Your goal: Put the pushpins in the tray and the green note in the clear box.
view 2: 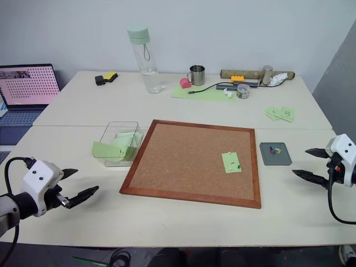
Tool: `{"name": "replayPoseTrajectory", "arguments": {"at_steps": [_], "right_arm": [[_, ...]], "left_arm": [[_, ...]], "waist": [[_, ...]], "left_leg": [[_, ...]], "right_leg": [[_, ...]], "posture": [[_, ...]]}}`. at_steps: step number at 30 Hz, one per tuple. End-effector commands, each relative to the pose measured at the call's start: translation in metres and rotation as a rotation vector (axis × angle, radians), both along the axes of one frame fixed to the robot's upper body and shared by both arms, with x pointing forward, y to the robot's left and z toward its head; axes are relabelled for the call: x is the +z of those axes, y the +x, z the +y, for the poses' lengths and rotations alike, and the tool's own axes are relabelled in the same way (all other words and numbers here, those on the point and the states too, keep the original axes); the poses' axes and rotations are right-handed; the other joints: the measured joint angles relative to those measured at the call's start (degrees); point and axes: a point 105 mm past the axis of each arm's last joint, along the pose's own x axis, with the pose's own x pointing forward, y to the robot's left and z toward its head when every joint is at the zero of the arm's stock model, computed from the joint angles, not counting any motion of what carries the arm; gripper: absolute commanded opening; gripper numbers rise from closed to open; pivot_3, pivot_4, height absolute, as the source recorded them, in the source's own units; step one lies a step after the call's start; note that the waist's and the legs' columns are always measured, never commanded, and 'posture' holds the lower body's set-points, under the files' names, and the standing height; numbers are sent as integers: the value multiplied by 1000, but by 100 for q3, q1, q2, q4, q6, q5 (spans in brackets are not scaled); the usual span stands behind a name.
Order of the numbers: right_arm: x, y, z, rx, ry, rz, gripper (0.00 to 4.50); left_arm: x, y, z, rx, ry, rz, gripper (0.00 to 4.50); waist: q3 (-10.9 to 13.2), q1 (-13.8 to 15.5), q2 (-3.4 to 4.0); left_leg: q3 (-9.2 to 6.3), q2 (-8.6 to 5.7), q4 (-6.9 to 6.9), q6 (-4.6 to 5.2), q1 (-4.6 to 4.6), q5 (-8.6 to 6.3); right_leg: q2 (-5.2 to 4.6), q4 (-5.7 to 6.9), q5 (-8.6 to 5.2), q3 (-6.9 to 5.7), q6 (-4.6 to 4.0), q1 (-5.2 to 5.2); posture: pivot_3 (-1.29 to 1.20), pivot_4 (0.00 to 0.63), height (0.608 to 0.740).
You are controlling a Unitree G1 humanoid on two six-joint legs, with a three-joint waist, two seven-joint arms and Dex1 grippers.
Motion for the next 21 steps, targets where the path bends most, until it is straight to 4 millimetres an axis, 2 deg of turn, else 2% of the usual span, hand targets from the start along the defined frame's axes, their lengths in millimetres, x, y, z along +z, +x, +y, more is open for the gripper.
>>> {"name": "replayPoseTrajectory", "arguments": {"at_steps": [1, 8, 14, 21], "right_arm": [[14, 0, -4, -1, -15, -49, 4500], [12, 0, -6, -9, -27, -40, 4500], [12, 0, -6, -12, -24, -39, 4500], [14, 0, -5, -20, -12, -44, 4500]], "left_arm": [[12, -2, -2, -14, -3, -43, 4461], [6, -6, 0, 0, 15, -21, 4461], [7, 1, 8, 49, 7, -48, 4461], [6, 4, 0, -4, 6, -22, 4461]], "waist": [[0, 0, 0], [0, 0, 0], [0, 3, 0], [0, 1, 0]], "left_leg": [[0, 0, 0, 0, 0, 0], [0, 0, 0, 0, 0, 0], [0, 0, 0, 0, 0, 0], [0, 0, 0, 0, -1, 0]], "right_leg": [[0, 0, 0, 0, 0, 0], [0, 0, 0, 0, 0, 0], [0, 0, 0, -1, 0, 0], [0, -1, 0, -1, 0, 0]], "posture": [[0, 150, 740], [0, 150, 740], [0, 150, 740], [0, 150, 740]]}}
